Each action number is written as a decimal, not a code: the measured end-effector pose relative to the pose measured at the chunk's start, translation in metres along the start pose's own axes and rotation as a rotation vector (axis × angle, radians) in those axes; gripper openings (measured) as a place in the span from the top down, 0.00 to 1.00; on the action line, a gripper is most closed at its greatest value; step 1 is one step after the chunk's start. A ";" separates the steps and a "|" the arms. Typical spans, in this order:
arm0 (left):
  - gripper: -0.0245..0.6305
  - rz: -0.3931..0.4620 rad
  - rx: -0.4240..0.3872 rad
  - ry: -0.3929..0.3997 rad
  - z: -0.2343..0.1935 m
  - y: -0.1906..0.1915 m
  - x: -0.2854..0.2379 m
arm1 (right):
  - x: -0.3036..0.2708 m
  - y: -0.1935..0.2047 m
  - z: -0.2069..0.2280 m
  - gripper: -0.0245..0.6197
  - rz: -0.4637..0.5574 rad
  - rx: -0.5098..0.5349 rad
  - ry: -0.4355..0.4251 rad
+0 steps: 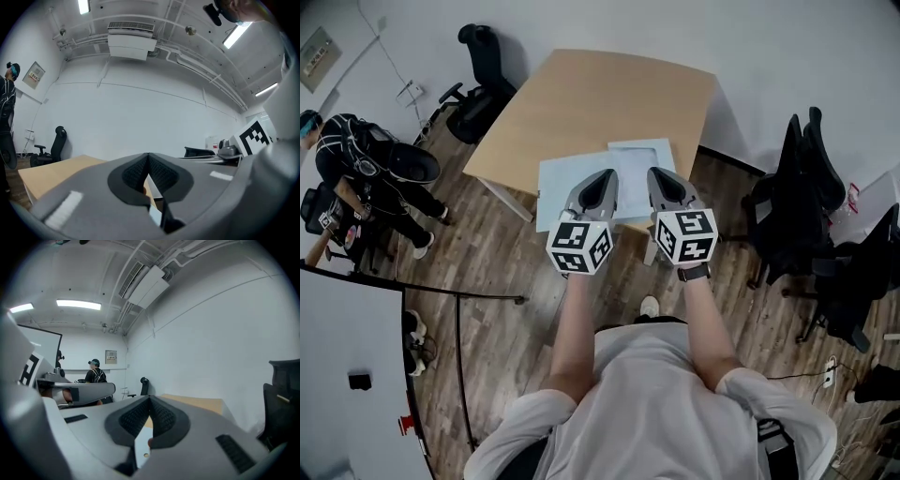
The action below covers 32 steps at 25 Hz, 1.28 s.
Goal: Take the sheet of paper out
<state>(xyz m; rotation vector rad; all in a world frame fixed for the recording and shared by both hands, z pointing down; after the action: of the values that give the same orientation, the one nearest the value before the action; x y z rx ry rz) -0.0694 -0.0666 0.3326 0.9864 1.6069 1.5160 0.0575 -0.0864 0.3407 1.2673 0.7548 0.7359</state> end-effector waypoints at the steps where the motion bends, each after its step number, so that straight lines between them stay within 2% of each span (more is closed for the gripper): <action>1: 0.95 -0.002 0.002 -0.007 -0.003 0.002 -0.012 | -0.009 0.000 0.009 0.95 -0.004 0.003 -0.008; 5: 0.95 -0.033 -0.003 -0.043 -0.016 0.013 -0.053 | -0.044 0.003 0.038 0.95 -0.020 -0.007 -0.007; 14: 0.95 -0.171 0.019 -0.110 -0.076 0.057 -0.104 | -0.110 0.041 0.061 0.95 -0.132 0.008 -0.013; 22: 0.95 -0.308 0.091 -0.058 -0.122 0.115 -0.168 | -0.168 0.087 0.095 0.95 -0.277 -0.035 0.002; 29: 0.95 -0.502 0.178 -0.040 -0.145 0.195 -0.183 | -0.205 0.135 0.105 0.95 -0.405 -0.101 -0.008; 32: 0.95 -0.552 0.234 -0.034 -0.152 0.218 -0.188 | -0.217 0.153 0.110 0.95 -0.453 -0.123 -0.011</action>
<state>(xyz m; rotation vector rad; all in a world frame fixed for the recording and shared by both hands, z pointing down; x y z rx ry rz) -0.1049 -0.2991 0.5582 0.6043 1.8656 0.9488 0.0175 -0.3026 0.5256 0.9412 0.9318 0.3985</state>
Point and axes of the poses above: the fingertips, and each gripper's own axes: x backward along the fingers, z to its right, y out of its underside, the point moved 5 cm from there along x, backward along the fingers, and after that the axes turned 3 degrees about -x, right-handed, at the moved point
